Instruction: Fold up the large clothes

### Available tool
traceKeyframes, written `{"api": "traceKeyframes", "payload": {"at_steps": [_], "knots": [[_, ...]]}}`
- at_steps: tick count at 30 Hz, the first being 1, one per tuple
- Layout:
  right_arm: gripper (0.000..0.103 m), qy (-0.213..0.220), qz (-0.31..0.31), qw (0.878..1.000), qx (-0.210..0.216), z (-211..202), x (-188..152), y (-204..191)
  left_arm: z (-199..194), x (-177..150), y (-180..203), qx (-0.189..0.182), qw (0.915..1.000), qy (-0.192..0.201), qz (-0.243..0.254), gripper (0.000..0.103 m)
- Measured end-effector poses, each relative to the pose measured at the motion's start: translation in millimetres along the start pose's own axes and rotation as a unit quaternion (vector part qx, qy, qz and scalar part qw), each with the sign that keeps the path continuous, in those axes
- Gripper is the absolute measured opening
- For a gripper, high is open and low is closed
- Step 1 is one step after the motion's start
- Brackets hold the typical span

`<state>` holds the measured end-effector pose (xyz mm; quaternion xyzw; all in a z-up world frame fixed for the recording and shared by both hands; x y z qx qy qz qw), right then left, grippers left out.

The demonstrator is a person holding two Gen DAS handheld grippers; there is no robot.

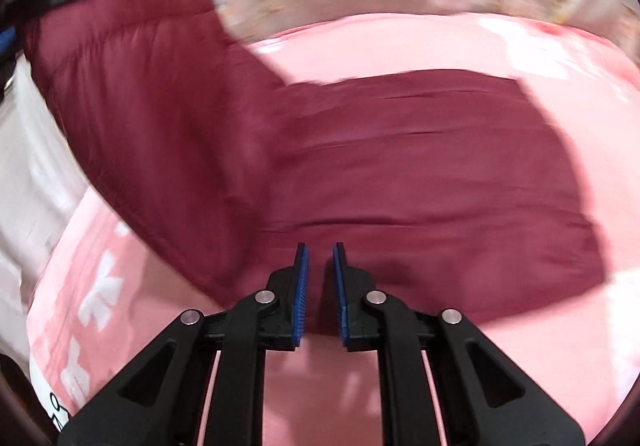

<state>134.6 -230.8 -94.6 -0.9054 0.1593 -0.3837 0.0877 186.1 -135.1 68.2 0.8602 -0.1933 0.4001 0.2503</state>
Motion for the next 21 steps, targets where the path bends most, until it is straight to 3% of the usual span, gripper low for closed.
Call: {"api": "traceKeyframes", "payload": {"at_steps": [3, 5, 6, 7, 11, 14, 16, 19, 21], "knots": [[0.013, 0.004, 0.023, 0.999, -0.034, -19, -4, 44, 45, -25, 33, -0.011, 0.9985, -0.052, 0.008, 0.018], [0.013, 0.01, 0.037, 0.998, -0.047, -31, -7, 67, 71, -47, 47, 0.003, 0.9971, -0.075, 0.012, 0.043], [0.013, 0.014, 0.044, 0.998, -0.049, -39, -8, 78, 79, -60, 54, 0.003, 0.9963, -0.086, 0.007, 0.049], [0.014, 0.018, 0.047, 0.998, -0.05, -44, -9, 85, 82, -67, 57, -0.001, 0.9959, -0.09, 0.002, 0.058], [0.022, 0.036, 0.053, 0.997, -0.041, -62, -6, 95, 74, -91, 64, -0.014, 0.9949, -0.1, -0.005, 0.073], [0.031, 0.057, 0.041, 0.997, -0.02, -74, 3, 87, 57, -95, 54, 0.004, 0.996, -0.089, 0.011, 0.078], [0.044, 0.068, 0.027, 0.997, 0.002, -77, 12, 76, 47, -97, 35, 0.041, 0.9956, -0.079, 0.027, 0.078], [0.049, 0.07, 0.019, 0.996, 0.054, -73, 28, 53, 43, -101, -3, 0.113, 0.9899, -0.083, 0.024, 0.078], [0.049, 0.067, 0.011, 0.995, 0.074, -65, 39, 40, 47, -105, -22, 0.116, 0.9887, -0.095, 0.001, 0.078]]}}
Point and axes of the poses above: each gripper's, at about its wrist camera, not at the fingertips, and z roughly the way its jaws point, y to its right, x to its top, the point moved 10 cm from there along z, roughly the way its jaws point, and after that the axes turned 3 degrees about x, right-handed, at the moved point
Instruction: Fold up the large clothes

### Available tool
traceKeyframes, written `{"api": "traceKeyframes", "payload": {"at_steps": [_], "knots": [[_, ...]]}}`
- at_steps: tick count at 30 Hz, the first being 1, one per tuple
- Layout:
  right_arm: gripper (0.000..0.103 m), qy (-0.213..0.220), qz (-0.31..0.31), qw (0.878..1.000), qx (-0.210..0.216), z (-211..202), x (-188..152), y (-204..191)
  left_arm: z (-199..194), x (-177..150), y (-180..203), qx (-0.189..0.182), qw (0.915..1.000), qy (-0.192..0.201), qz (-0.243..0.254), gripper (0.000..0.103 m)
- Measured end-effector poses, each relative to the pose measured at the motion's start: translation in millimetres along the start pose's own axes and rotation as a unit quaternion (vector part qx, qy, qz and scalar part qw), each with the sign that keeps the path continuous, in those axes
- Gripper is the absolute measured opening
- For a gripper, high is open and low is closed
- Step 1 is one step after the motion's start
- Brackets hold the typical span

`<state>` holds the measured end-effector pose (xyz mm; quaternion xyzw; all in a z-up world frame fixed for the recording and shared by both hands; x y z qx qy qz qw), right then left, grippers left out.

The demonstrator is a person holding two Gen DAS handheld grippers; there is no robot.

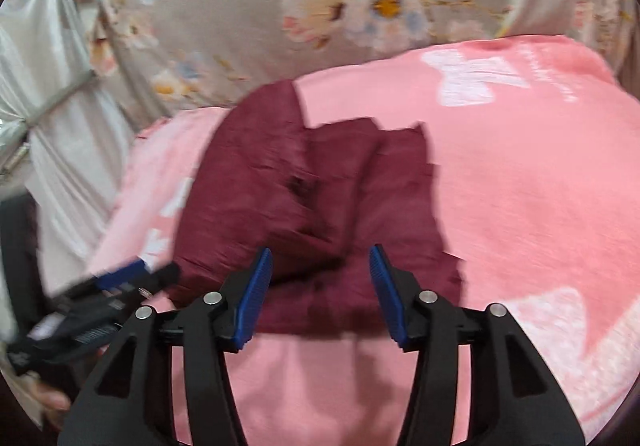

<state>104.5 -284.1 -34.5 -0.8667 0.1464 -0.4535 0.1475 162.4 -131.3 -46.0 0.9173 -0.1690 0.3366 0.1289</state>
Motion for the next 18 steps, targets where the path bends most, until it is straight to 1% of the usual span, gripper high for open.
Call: {"api": "traceKeyframes", "payload": {"at_steps": [2, 5, 6, 7, 8, 9, 10, 11, 12, 13, 15, 16, 18], "knots": [[0.049, -0.007, -0.012, 1.0, -0.002, 16, 10, -5, 13, -5, -17, 0.003, 0.9993, -0.022, -0.029, 0.078], [0.049, -0.032, -0.016, 0.999, 0.004, 42, 13, -11, 23, -6, -29, -0.007, 0.9975, -0.034, -0.062, 0.078], [0.045, -0.042, -0.019, 0.999, 0.004, 49, 10, -13, 25, -6, -31, -0.015, 0.9964, -0.038, -0.074, 0.078], [0.021, -0.047, -0.021, 0.999, 0.003, 54, 9, -10, 25, -6, -34, -0.026, 0.9951, -0.042, -0.086, 0.078], [0.012, -0.049, -0.023, 0.999, 0.0, 55, 6, -8, 26, -5, -34, -0.031, 0.9941, -0.045, -0.093, 0.078], [0.009, -0.043, -0.019, 0.999, 0.004, 51, 7, -5, 26, -5, -35, -0.035, 0.9935, -0.047, -0.098, 0.078], [0.006, -0.03, -0.009, 0.999, 0.007, 42, 9, 1, 26, -1, -35, -0.038, 0.9932, -0.044, -0.101, 0.078], [0.006, -0.02, -0.002, 1.0, -0.002, 34, 9, 9, 25, 1, -35, -0.037, 0.9932, -0.042, -0.102, 0.078], [0.006, -0.006, 0.006, 1.0, -0.02, 21, 9, 22, 26, 3, -34, -0.035, 0.9934, -0.041, -0.102, 0.078], [0.006, -0.001, 0.013, 0.999, -0.034, 15, 7, 31, 27, 3, -32, -0.035, 0.9936, -0.041, -0.099, 0.078], [0.005, -0.005, 0.028, 0.998, -0.058, 5, -3, 52, 32, 2, -24, -0.038, 0.9939, -0.05, -0.091, 0.078], [0.005, -0.014, 0.036, 0.997, -0.069, 3, -12, 64, 36, 0, -17, -0.042, 0.9941, -0.054, -0.084, 0.077], [0.005, -0.033, 0.051, 0.995, -0.077, 5, -29, 80, 43, -3, -5, -0.046, 0.9944, -0.062, -0.072, 0.077]]}}
Point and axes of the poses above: each gripper's, at about its wrist camera, not at the fingertips, and z roughly the way its jaws point, y to its right, x to its top, the point moved 10 cm from there along z, roughly the way its jaws point, and after that the axes turned 3 degrees about x, right-handed, at the moved point
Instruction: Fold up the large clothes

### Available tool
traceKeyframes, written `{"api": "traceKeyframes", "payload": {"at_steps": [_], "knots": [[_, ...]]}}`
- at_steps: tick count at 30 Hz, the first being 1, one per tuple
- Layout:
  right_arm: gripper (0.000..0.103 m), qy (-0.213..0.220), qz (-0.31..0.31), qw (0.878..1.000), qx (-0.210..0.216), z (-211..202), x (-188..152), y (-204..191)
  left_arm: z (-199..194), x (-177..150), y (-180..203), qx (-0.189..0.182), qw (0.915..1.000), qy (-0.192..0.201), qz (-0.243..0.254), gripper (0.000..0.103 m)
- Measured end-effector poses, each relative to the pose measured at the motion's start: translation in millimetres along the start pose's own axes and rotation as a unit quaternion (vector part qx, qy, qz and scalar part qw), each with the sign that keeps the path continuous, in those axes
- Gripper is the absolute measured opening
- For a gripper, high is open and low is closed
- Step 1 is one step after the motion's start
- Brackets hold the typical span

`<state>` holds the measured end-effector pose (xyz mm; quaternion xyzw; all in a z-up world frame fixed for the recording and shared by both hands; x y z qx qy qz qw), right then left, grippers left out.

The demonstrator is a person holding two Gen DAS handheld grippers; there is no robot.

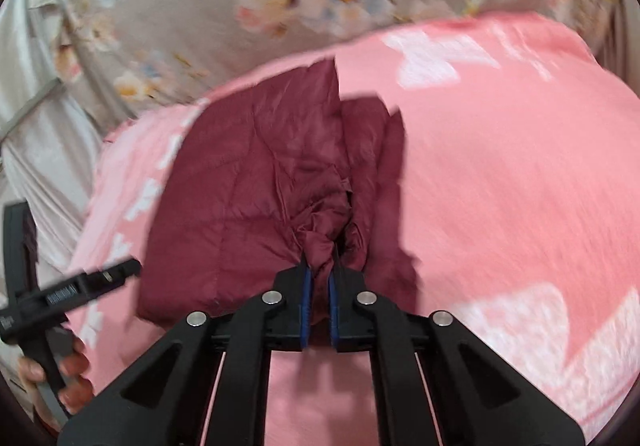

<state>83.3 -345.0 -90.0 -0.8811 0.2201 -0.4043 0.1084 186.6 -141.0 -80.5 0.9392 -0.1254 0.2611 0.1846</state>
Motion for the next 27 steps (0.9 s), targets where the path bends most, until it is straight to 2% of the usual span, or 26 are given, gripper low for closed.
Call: {"api": "traceKeyframes", "payload": {"at_steps": [4, 9, 12, 15, 23, 27], "knots": [[0.006, -0.013, 0.0, 1.0, -0.018, 9, -14, 13, 16, -10, 17, 0.011, 0.9996, -0.013, 0.024, 0.079], [0.006, -0.021, -0.016, 0.999, -0.044, 27, -22, 12, 33, -17, 20, 0.06, 0.9963, -0.02, 0.058, 0.08], [0.006, -0.019, -0.023, 0.998, -0.054, 36, -27, 14, 42, -19, 20, 0.078, 0.9942, -0.02, 0.071, 0.081], [0.006, -0.015, -0.024, 0.998, -0.054, 37, -29, 15, 49, -21, 22, 0.092, 0.9923, -0.016, 0.082, 0.081], [0.005, -0.002, -0.032, 0.998, -0.06, 41, -33, 14, 61, -23, 21, 0.101, 0.9908, -0.009, 0.09, 0.082], [0.006, -0.004, -0.016, 0.999, -0.044, 37, -35, 16, 60, -22, 24, 0.116, 0.988, -0.001, 0.102, 0.081]]}}
Point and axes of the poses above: each gripper's, at about its wrist camera, not at the fingertips, and z roughly the way its jaws point, y to its right, x to its top, the point moved 10 cm from there along z, roughly the way its jaws point, and after that the axes turned 3 degrees about x, right-handed, at the moved point
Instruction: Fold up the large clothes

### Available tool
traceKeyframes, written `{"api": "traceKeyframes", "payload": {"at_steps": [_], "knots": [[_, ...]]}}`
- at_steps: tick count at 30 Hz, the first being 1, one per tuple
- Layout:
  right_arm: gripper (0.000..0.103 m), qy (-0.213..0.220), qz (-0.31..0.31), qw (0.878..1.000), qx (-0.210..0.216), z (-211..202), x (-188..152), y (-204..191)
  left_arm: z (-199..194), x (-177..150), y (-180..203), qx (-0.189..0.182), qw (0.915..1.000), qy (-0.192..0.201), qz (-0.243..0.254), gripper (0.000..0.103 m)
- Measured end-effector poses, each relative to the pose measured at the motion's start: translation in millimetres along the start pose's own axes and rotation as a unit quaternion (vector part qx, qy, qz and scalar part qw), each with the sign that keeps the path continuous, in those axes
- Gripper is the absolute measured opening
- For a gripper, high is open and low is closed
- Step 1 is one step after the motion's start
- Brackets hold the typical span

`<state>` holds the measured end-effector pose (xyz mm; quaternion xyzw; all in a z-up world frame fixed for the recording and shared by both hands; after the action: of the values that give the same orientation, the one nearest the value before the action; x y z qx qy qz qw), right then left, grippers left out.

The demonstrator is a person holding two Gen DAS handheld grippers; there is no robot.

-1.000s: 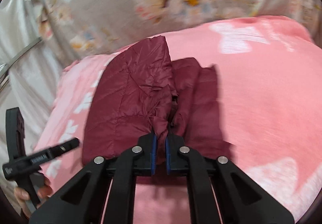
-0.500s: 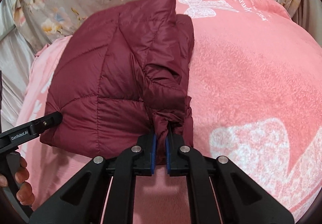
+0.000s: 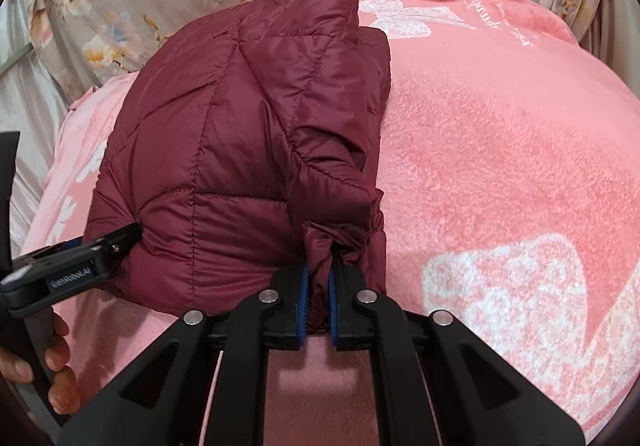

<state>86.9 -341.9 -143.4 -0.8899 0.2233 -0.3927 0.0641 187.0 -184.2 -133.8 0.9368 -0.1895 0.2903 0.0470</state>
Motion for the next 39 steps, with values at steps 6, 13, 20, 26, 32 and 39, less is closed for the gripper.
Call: {"api": "traceKeyframes", "payload": {"at_steps": [6, 13, 20, 26, 32, 39], "knots": [[0.017, 0.016, 0.029, 0.999, 0.012, -43, 22, 7, -29, 8, -21, -0.05, 0.9982, -0.014, -0.028, 0.077], [0.042, 0.075, 0.038, 0.995, 0.047, -65, 121, -12, -71, 91, -42, -0.063, 0.9958, 0.05, -0.043, 0.077], [0.048, 0.059, 0.083, 0.995, 0.012, -12, 179, 2, -57, 154, -25, -0.041, 0.9965, 0.063, -0.035, 0.077], [0.026, 0.018, 0.103, 0.994, 0.024, 36, 177, 6, -22, 179, -2, -0.059, 0.9962, 0.039, -0.051, 0.077], [0.004, 0.052, 0.108, 0.993, -0.023, 42, 162, 32, 15, 170, 22, -0.031, 0.9992, 0.018, -0.013, 0.078], [0.005, 0.035, 0.082, 0.995, -0.044, 68, 140, 41, 42, 157, 33, -0.008, 0.9993, 0.036, 0.001, 0.083]]}}
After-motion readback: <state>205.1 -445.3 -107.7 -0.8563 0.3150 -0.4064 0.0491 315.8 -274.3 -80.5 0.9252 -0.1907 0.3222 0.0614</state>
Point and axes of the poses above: each gripper's, at about its wrist camera, not at the fingertips, and z roughly the way its jaws point, y to its right, x to its top, the point moved 10 cm from there along z, roughly the way its jaws point, and after that the axes turned 3 degrees about x, right-handed, at the moved point
